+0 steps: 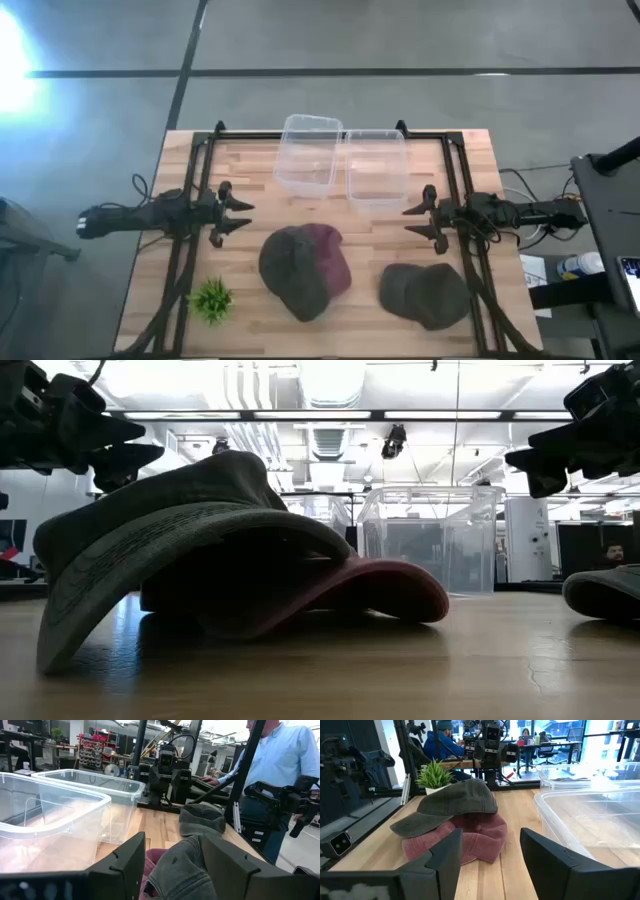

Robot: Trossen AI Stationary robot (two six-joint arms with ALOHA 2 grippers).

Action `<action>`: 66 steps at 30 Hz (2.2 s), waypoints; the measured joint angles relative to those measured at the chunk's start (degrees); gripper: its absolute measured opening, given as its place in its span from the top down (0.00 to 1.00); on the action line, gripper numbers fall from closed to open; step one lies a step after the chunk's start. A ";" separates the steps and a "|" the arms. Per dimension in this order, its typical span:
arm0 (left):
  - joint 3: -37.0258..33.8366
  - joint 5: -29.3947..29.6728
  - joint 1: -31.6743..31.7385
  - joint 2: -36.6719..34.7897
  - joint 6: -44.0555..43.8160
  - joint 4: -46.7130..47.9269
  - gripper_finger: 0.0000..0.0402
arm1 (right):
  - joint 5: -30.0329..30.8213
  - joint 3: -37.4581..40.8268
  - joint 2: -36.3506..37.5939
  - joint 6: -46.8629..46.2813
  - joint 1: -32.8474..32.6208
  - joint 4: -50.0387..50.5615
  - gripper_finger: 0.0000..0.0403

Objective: Pick & Place hat

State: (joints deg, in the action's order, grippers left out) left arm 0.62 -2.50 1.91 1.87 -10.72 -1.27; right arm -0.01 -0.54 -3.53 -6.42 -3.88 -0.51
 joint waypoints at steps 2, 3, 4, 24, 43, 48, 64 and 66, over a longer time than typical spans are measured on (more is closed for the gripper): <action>0.00 -0.01 -0.02 0.00 0.00 0.01 0.53 | -0.02 -0.01 0.00 0.00 0.00 -0.01 0.52; 0.00 -0.02 -0.01 0.01 0.00 0.00 0.53 | -0.01 0.00 -0.02 0.00 0.00 -0.01 0.52; 0.00 -0.01 -0.02 0.01 0.00 0.01 0.53 | -0.01 0.00 0.00 0.01 0.00 -0.01 0.52; 0.00 -0.01 0.00 0.01 0.00 -0.01 0.53 | -0.02 0.00 0.00 0.02 0.00 0.00 0.52; 0.00 0.00 0.00 0.02 0.00 -0.01 0.53 | -0.04 -0.01 -0.02 -19.14 0.01 -0.06 0.52; 0.00 -0.01 -0.01 0.02 0.00 -0.01 0.53 | 0.71 0.00 -0.02 -49.83 0.02 -0.08 0.52; 0.00 0.00 0.00 0.04 0.00 -0.03 0.53 | -6.29 -0.07 -6.88 -78.91 -0.35 -2.88 0.52; 0.00 -0.01 -0.01 0.04 0.00 -0.01 0.53 | -7.93 -0.04 -10.04 -84.47 -0.83 -2.69 0.52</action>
State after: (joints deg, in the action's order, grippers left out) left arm 0.62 -2.51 1.90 1.91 -10.72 -1.28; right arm -7.94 -0.58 -13.57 -90.88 -4.71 -3.20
